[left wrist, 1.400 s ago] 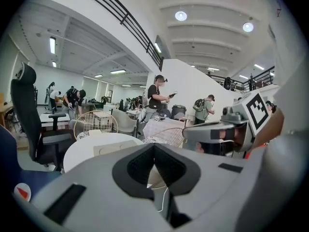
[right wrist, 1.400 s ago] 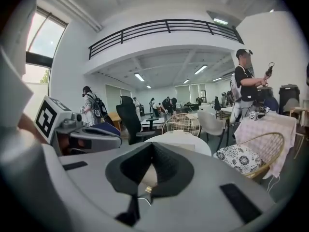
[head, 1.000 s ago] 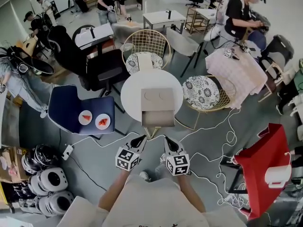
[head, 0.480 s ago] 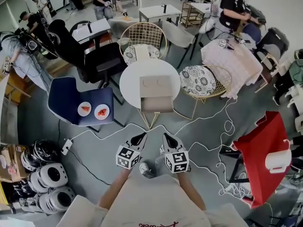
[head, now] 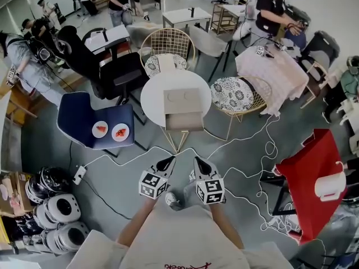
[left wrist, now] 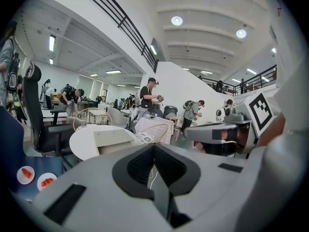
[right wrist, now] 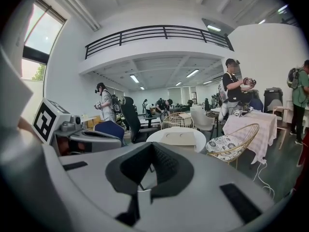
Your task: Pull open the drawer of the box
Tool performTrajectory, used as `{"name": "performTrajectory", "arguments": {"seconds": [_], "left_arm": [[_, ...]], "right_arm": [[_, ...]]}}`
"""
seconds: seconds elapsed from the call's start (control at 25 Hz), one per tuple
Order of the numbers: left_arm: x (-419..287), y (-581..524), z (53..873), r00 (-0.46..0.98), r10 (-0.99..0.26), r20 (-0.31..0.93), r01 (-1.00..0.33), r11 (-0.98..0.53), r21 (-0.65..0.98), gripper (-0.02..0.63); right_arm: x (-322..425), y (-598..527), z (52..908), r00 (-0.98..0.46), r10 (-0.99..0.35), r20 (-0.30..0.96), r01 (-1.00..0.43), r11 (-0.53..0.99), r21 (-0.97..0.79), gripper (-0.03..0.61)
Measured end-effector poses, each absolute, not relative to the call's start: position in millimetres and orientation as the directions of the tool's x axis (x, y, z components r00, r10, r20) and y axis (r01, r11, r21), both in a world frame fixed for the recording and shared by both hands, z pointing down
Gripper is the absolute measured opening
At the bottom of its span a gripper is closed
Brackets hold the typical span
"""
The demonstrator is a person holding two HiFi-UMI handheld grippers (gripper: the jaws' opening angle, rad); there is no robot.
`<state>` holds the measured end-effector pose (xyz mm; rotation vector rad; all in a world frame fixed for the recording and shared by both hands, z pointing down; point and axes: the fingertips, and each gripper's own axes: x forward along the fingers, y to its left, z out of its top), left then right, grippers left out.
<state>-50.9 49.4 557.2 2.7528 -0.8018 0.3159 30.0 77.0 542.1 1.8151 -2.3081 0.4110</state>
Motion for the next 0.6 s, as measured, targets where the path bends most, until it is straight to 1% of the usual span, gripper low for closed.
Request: {"name": "performTrajectory", "arguments": {"seconds": [0.6], "left_arm": [[-58.3,48.1,560.9,0.818,-0.502,0.281,-0.559,-0.808,0.186,0.011]], "right_arm": [[21.6,75.4,541.9,-0.249,-0.916,0.313,-0.968,0.231,-0.093,0.015]]}}
